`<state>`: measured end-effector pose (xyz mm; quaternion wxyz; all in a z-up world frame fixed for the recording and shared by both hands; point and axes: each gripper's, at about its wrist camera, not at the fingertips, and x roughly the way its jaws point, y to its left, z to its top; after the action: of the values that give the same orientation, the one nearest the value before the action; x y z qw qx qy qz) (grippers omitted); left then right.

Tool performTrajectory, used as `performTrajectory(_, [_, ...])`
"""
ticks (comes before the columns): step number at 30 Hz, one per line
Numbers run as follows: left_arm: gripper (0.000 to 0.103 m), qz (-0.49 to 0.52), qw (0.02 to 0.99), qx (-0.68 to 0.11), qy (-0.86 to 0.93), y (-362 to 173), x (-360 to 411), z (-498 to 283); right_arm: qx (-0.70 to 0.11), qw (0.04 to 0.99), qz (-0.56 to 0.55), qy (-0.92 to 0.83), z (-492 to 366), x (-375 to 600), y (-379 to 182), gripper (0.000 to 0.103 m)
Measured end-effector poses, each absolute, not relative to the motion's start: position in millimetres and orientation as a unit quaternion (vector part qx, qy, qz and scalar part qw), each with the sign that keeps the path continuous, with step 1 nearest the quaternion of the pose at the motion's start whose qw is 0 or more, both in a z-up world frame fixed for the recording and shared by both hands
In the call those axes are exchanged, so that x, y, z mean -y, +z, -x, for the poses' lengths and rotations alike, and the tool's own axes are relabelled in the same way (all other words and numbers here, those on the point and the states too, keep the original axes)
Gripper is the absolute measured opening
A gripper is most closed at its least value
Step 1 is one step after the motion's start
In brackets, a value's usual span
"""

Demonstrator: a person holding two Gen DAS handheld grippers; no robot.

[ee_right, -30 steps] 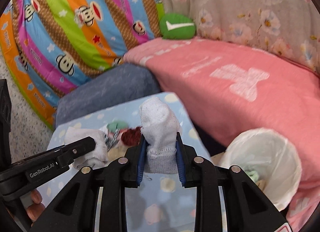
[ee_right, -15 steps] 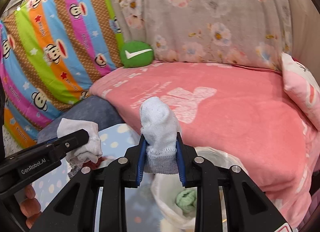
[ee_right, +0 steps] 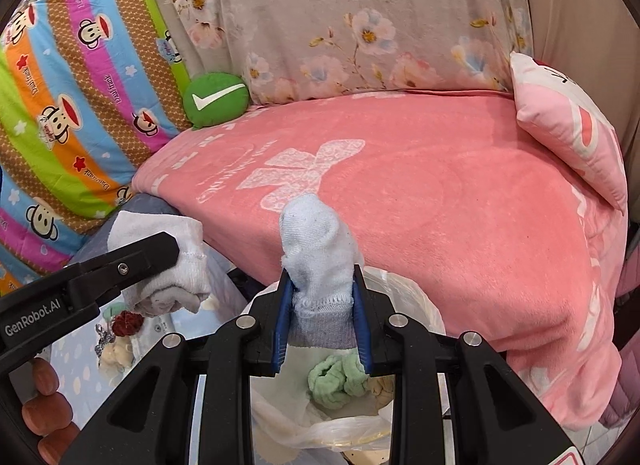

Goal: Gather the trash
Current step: 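Carry both socks over the bin and open both tools to drop them, then move both tools back over the table toward the beige mesh scrunchie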

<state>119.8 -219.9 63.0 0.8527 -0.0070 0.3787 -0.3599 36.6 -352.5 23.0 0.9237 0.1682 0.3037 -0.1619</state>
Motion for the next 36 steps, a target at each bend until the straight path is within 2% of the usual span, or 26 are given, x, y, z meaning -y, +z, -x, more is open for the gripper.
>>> performTrajectory(2, [0.036, 0.014, 0.852, -0.378, -0.363, 60, 222, -121, -0.306, 0.923, -0.168, -0.163, -38, 355, 19, 0.031])
performTrajectory(3, [0.044, 0.018, 0.852, -0.376, -0.364, 59, 222, -121, -0.306, 0.922, -0.168, -0.166, -40, 356, 18, 0.036])
performTrajectory(4, [0.051, 0.021, 0.855, -0.375, -0.357, 57, 222, -122, -0.306, 0.922, -0.166, -0.170, -41, 356, 16, 0.049])
performTrajectory(5, [0.068, 0.023, 0.862, -0.373, -0.344, 56, 221, -123, -0.306, 0.921, -0.164, -0.175, -41, 356, 16, 0.060])
performTrajectory(6, [0.075, 0.025, 0.871, -0.367, -0.327, 56, 218, -123, -0.303, 0.922, -0.161, -0.179, -40, 356, 15, 0.063])
performTrajectory(8, [0.076, 0.023, 0.878, -0.366, -0.308, 54, 213, -125, -0.302, 0.922, -0.159, -0.182, -39, 355, 15, 0.068])
performTrajectory(16, [0.076, 0.034, 0.886, -0.383, -0.260, 45, 183, -137, -0.307, 0.923, -0.163, -0.168, -42, 341, 16, 0.072])
performTrajectory(36, [0.076, 0.071, 0.902, -0.379, -0.193, 46, 98, -142, -0.319, 0.932, -0.133, -0.107, -59, 268, 26, 0.073])
